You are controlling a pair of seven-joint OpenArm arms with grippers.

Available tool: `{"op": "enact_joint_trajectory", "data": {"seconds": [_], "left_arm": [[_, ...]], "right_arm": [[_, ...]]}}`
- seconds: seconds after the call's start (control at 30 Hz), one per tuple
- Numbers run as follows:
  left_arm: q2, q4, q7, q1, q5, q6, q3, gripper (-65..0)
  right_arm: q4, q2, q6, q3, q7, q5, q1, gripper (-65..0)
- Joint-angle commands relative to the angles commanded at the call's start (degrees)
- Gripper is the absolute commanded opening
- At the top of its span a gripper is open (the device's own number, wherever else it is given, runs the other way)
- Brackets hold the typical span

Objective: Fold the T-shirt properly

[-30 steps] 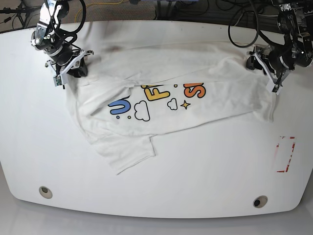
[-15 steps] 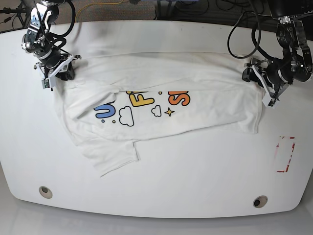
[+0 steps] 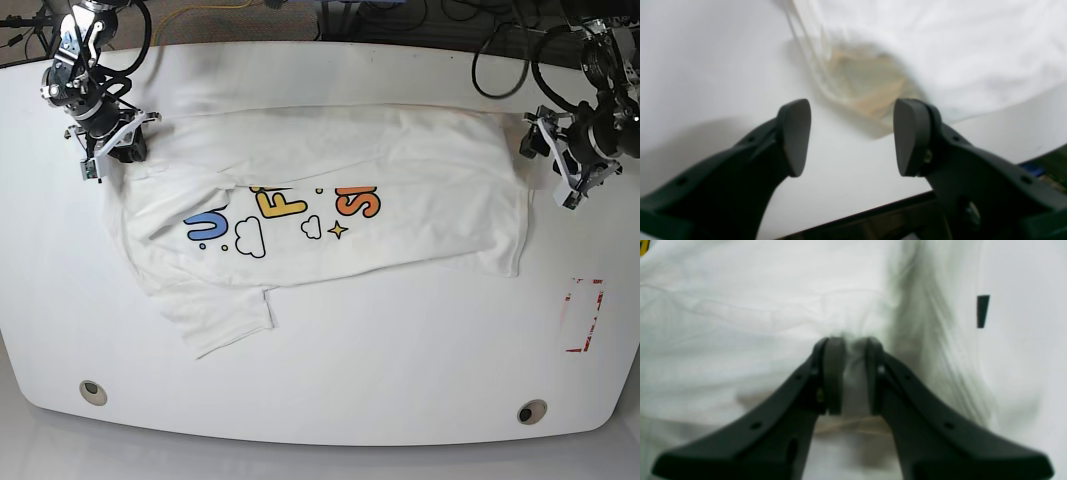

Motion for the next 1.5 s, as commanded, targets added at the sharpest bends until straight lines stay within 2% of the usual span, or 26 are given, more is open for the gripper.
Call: {"op": "enact_joint_trajectory", "data": {"seconds": [0.17,0.47,0.83,1.0,1.07,1.27,1.37,1.4,1.5], "left_arm": [[3.08,0.0,-0.97,-0.18,0.09,-2.73,0.7,-27.9],[5.89,0.0,-1.05,0.7,0.18,-2.77,2.81,-27.9],[5.71,-1.49,-1.23,2.64,0.97,-2.77,2.9,-27.9],[5.8,-5.89,-1.32,2.29,6.42,-2.77,2.81,-27.9],[5.8,-6.77,-1.67,2.2,7.12,-2.77,2.99,-27.9],[4.84,-5.27,-2.11,2.64,3.69,-2.77,2.99,-28.7],[3.96,-4.48,-2.11,2.99,3.25,-2.77,3.08,-33.6],[3.6,-4.31,-2.02,3.34,3.34,-2.77,3.08,-39.2],[2.81,-4.31,-1.93,3.6,3.34,-2.77,2.9,-50.3]], "right_arm": [[0.0,-1.32,0.0,0.0,0.0,0.0,0.0,-52.5],[0.0,-1.67,0.0,-0.09,0.0,0.0,0.0,-52.6],[0.0,-2.73,0.0,-0.09,0.09,0.0,0.0,-52.6],[0.09,-2.9,0.0,-0.18,0.09,0.0,0.0,-52.6],[0.09,-3.08,0.0,-0.18,0.09,0.0,0.0,-52.6],[0.09,-3.16,0.0,-0.18,0.09,0.0,0.0,-52.6],[0.09,-3.25,0.0,-0.18,0.09,0.0,0.0,-52.6],[0.09,-3.25,0.0,-0.18,0.09,0.0,0.0,-52.6],[0.09,-3.25,0.0,-0.18,0.09,0.0,0.0,-52.6]]}}
